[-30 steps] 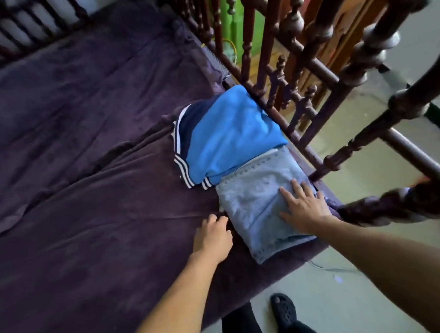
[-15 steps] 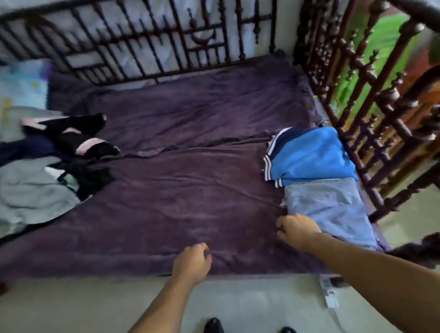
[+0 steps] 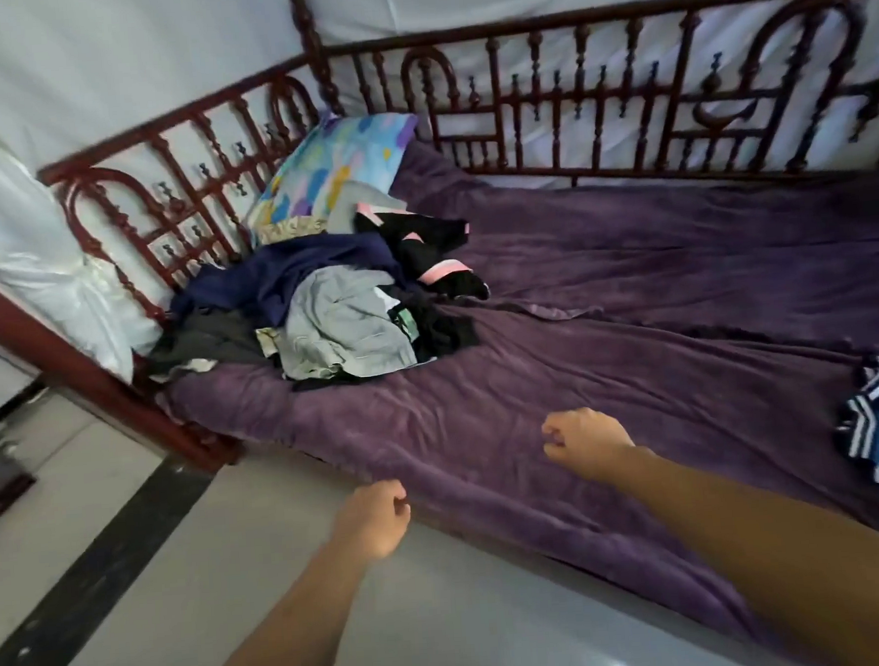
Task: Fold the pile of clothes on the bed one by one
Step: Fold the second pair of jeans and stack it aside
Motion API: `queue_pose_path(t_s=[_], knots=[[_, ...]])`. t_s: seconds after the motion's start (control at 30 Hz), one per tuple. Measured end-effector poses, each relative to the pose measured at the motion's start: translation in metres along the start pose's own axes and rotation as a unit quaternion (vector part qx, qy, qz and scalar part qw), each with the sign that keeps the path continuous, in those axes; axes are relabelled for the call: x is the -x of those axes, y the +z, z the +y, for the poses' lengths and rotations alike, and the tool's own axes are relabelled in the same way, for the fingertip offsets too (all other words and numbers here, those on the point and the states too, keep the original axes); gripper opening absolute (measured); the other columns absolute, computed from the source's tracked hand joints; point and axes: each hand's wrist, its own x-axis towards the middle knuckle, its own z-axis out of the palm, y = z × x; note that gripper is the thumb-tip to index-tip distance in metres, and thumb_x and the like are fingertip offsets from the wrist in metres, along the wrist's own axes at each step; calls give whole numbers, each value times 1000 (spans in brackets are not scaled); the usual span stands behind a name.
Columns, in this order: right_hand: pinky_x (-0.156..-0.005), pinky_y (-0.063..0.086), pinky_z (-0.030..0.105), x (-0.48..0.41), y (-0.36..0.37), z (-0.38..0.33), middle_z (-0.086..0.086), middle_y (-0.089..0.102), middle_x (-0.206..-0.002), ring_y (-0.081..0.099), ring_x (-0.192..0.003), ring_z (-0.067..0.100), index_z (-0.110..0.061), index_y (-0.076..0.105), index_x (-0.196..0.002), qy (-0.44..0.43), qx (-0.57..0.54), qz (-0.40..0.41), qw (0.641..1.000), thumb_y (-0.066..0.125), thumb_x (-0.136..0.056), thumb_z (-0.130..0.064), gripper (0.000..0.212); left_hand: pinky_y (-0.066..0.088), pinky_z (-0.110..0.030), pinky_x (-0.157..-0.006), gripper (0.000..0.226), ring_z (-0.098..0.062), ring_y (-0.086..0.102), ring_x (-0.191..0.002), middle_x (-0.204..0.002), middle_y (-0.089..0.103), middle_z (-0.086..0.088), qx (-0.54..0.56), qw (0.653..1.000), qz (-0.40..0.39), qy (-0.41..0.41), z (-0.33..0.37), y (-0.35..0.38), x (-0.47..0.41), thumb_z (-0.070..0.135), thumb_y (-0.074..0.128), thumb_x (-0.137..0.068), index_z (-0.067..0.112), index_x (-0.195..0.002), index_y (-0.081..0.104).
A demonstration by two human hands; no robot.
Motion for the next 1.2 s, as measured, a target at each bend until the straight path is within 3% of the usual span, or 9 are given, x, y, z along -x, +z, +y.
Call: queue_pose_path(t_s=[0.2,0.43,0.53,0.7,0.87,1.07,1.2], knots=[[-82,47,32,-75,-4,-104,-2,64,-118,60,-107,24,-29,60,-119,-22,-9,-5,1000,53,-91,-39,30,48,-32,-92,29,-22,61,-110,-117,67,-3,-7,999,27,-28,-91,-77,-50,29,54,-91,23,-118,62],[-72,38,27,-174,-4,-145,-2,64,-116,60,-106,23,-31,62,-113,15,-9,-7,1000,55,-89,-40,26,49,-36,-92,30,-22,61,-107,-113,68,-2,6,999,31,-4,-144,-130,-140,31,52,-92,22,-120,61],[-74,41,27,-230,4,-160,-3,65,-116,61,-106,22,-29,62,-115,15,-19,-12,1000,56,-90,-40,28,48,-37,-93,32,-21,60,-110,-116,66,-1,5,1000,24,-9,-169,-149,-190,30,51,-93,22,-123,59],[-86,47,33,-315,21,-202,1,63,-122,59,-111,25,-26,61,-116,33,-24,-79,996,56,-90,-38,30,47,-33,-93,30,-23,60,-109,-114,67,-3,-6,999,-24,-29,-209,-170,-266,31,51,-93,21,-120,60],[-85,48,36,-371,38,-247,5,63,-121,60,-110,28,-23,64,-109,39,-17,-119,992,53,-87,-34,27,44,-34,-93,30,-26,57,-112,-118,64,-5,-6,998,-41,-38,-239,-168,-329,28,49,-93,22,-121,59],[-83,49,35,-415,71,-263,0,63,-123,58,-113,24,-26,60,-113,85,15,-148,985,46,-92,-29,25,44,-38,-96,42,-25,50,-120,-130,50,-4,-22,997,-48,62,-259,-141,-406,24,50,-92,25,-134,46],[-83,50,36,-451,103,-265,2,62,-123,59,-113,26,-21,62,-112,147,51,-169,973,44,-93,-19,25,37,-40,-102,61,-25,39,-125,-133,43,-4,-61,987,-28,147,-264,-115,-465,33,54,-90,33,-145,28]])
